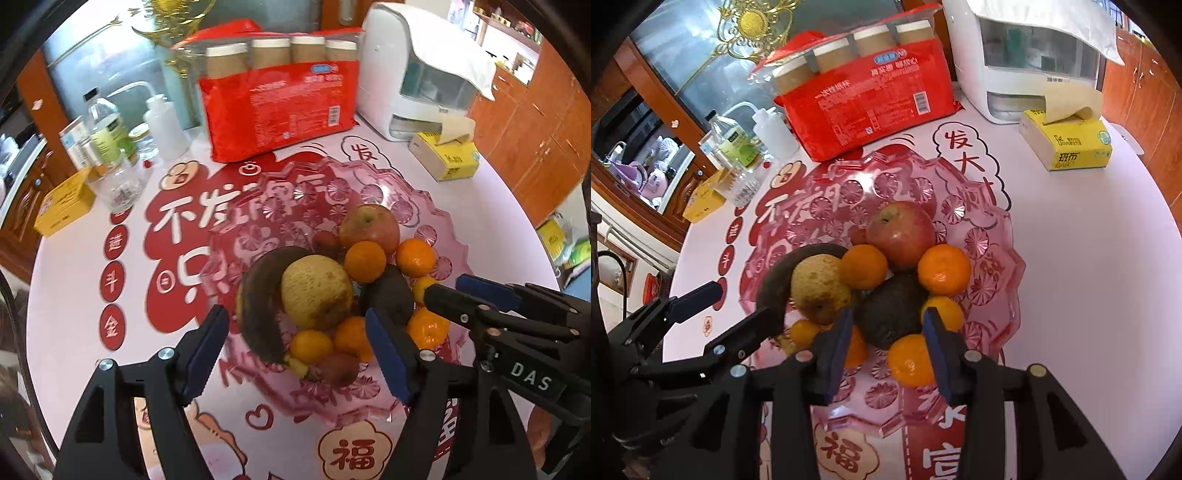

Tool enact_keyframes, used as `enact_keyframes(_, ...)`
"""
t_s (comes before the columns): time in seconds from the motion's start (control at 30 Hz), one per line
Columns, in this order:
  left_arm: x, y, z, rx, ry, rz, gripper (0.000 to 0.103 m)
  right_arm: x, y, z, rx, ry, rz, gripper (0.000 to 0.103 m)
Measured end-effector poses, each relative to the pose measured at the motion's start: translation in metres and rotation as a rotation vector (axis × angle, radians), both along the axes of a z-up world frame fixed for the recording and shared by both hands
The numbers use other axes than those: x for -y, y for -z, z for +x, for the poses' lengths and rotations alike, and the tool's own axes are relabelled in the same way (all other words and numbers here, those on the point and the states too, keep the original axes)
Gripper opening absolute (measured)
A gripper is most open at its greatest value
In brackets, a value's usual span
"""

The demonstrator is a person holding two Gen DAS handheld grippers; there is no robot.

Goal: Organize fruits

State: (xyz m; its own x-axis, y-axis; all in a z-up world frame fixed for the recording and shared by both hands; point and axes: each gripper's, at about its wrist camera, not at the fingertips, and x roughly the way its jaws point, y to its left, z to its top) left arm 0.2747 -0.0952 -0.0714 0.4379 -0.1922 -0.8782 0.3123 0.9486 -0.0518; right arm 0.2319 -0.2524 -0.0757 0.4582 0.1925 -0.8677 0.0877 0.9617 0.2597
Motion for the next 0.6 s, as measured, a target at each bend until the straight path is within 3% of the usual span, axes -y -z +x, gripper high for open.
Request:
enact_keyframes(0.3, -0.027, -0.032, -0.042, 0.049, -0.090, -0.011, 0.083, -0.017, -0.031, -0.030, 0.070, -0.037, 0.000, 0.043)
enact_keyframes(0.6, -0.049, -0.057, -0.109, 0.105, -0.190, -0.023, 0.089, -0.029, -0.061, -0.086, 0.160, -0.069, -0.052, 0.043)
